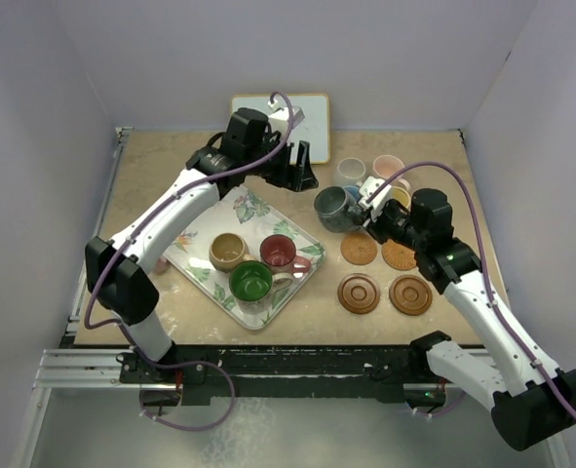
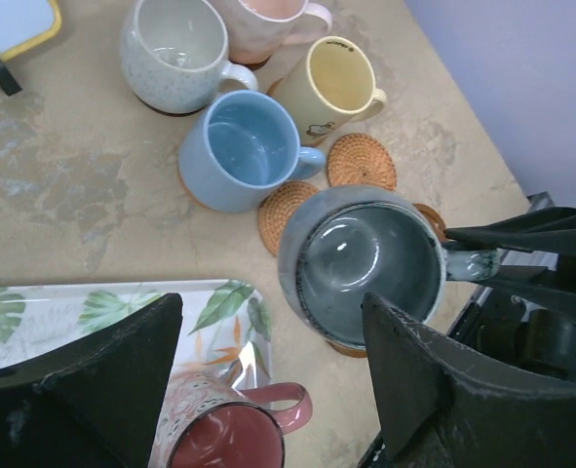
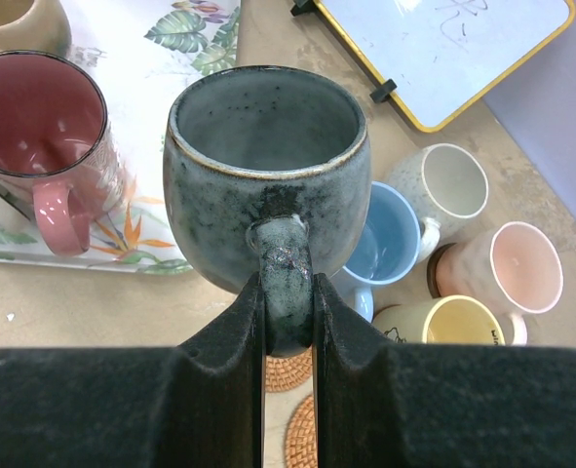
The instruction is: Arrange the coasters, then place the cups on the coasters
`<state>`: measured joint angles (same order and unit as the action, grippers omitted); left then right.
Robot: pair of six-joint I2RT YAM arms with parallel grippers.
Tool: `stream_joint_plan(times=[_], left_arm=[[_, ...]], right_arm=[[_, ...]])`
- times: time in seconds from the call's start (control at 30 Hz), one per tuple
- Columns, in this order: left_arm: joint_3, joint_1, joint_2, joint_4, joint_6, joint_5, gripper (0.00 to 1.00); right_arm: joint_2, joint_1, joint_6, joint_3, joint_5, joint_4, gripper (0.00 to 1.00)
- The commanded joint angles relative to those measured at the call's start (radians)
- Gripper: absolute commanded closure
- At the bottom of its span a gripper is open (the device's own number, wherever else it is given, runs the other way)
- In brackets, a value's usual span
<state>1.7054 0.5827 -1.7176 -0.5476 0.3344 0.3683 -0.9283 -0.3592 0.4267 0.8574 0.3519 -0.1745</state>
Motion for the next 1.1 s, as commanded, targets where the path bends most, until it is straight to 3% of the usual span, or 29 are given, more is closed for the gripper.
stream_joint_plan(times=[0.0,0.33,0.57,0.8,0.97,1.07], left_arm=[[0.004,-0.003,-0.003,0.057,0.061,0.078,0.28],[0.061,0.023,-0.123,0.009,0.084,0.087,0.29],[0.069,0.048,-0.159,0.011,0.098,0.111,0.40],[0.070,0.057,-0.172,0.022,0.113,0.152,0.66],[0.091,0.057,-0.171,0.018,0.084,0.160,0.96],[0.120,0.056,-0.166,-0.006,0.031,0.131,0.97]], right_arm=[[0.023,-0.001,-0.005,0.037,0.025,0.153,1.00],[0.024,-0.001,-0.011,0.040,0.033,0.150,1.00],[0.024,-0.002,-0.009,0.022,0.023,0.163,1.00],[0.020,-0.001,-0.009,0.012,0.020,0.173,1.00],[0.008,-0.003,-0.021,0.010,0.042,0.164,1.00],[-0.003,-0.002,-0.027,0.011,0.051,0.142,1.00]])
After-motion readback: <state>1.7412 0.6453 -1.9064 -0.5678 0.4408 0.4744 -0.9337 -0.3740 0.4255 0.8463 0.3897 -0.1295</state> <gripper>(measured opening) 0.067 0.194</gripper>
